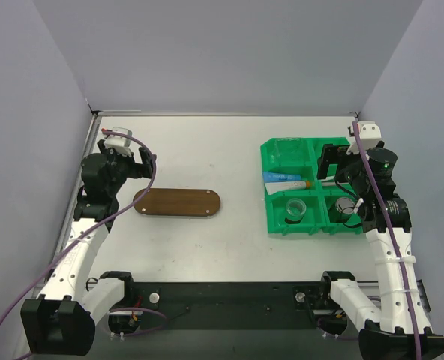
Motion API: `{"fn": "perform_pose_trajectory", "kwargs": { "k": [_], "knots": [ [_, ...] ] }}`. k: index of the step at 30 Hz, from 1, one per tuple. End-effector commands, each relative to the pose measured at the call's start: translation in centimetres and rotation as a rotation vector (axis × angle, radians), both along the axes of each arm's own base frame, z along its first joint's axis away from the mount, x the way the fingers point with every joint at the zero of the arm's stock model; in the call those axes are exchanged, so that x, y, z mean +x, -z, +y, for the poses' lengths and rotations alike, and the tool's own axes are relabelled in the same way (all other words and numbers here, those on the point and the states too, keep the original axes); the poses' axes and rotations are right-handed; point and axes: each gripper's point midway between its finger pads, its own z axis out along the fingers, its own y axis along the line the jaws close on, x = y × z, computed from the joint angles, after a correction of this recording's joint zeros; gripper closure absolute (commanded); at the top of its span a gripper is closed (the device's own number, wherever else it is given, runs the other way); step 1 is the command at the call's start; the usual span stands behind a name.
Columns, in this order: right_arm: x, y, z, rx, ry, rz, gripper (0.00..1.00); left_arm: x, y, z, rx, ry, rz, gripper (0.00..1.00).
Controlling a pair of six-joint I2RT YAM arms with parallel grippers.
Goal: Prepare toiletry sets of a toothbrush and toothpaste on the tray
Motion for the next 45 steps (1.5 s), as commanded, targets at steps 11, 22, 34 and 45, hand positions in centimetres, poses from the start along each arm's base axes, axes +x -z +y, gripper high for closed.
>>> {"fn": "perform_pose_trajectory", "kwargs": {
  "k": [11,22,34,45],
  "knots": [
    [0.1,-1.5,0.2,-0.012,-0.023,-0.045,0.0,-0.3,-1.8,0.2,-0.019,-0.014,-0.036,0.03],
    [0.9,-1.4,0.5,-0.076,-0.039,0.063,0.02,-0.6,-1.8,-0.3,0.027,0.039,-0.022,0.03],
    [4.1,0.6,1.7,-0.212,-0.037,0.177,0.13,-0.7,-0.5,-1.5,0.047,0.12,0.001,0.03],
    [9.8,1.8,5.8,-0.197,-0.112,0.252,0.2,-0.7,0.1,-1.3,0.064,0.116,-0.014,0.02]
  ]
}}
